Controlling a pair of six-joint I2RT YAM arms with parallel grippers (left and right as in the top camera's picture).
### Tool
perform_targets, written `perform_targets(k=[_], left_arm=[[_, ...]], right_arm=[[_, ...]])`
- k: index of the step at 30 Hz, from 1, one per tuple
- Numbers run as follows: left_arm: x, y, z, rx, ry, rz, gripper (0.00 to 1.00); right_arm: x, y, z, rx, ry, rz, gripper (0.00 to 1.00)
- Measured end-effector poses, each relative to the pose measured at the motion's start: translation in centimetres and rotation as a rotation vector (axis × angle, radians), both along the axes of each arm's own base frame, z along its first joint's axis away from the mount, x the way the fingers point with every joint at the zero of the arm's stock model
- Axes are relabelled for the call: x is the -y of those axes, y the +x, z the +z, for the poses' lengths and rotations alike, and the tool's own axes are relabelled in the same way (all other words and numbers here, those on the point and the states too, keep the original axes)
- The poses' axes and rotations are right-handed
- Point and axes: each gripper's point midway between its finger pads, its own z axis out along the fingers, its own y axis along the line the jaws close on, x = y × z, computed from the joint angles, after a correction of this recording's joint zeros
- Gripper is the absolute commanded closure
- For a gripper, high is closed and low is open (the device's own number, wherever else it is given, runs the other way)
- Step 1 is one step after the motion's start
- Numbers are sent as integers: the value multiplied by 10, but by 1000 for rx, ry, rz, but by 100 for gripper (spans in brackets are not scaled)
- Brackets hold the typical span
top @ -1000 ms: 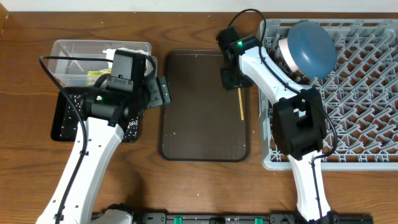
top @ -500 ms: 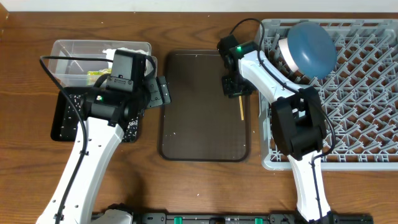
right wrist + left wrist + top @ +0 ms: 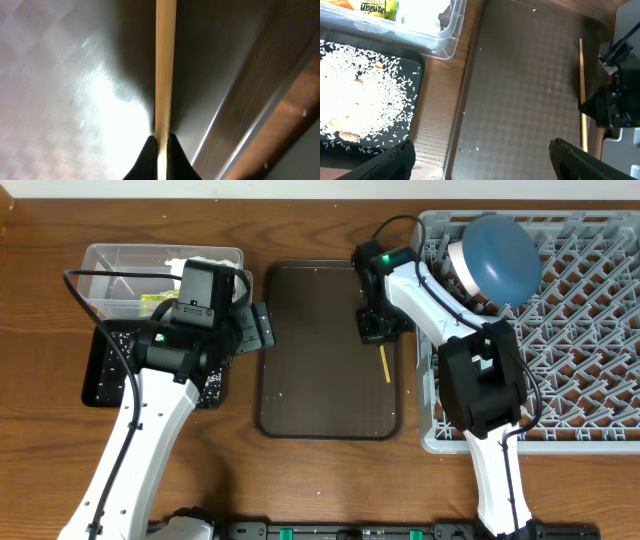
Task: Sort waste into correct bins and load items into the dishwasher rack
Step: 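Grasp second wooden chopstick on brown tray with right gripper, then lower second chopstick into the dish rack and release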
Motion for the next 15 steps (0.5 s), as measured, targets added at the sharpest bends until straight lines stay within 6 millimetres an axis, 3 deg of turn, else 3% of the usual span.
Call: perform_targets(k=[4,8,11,13,15], left_arm=[[0,0,0,0,0,0,12],[0,0,0,0,0,0,12],[0,0,0,0,0,0,12],[0,0,0,0,0,0,12],[0,0,0,0,0,0,12]], right_arm=[[-8,15,38,63,50,29,99],[-5,32,106,227,102,31,99],[18,41,169,380,106,-7,99],[38,45,193,441,92,-39,99],[59,49,203,468,70,-73,99]])
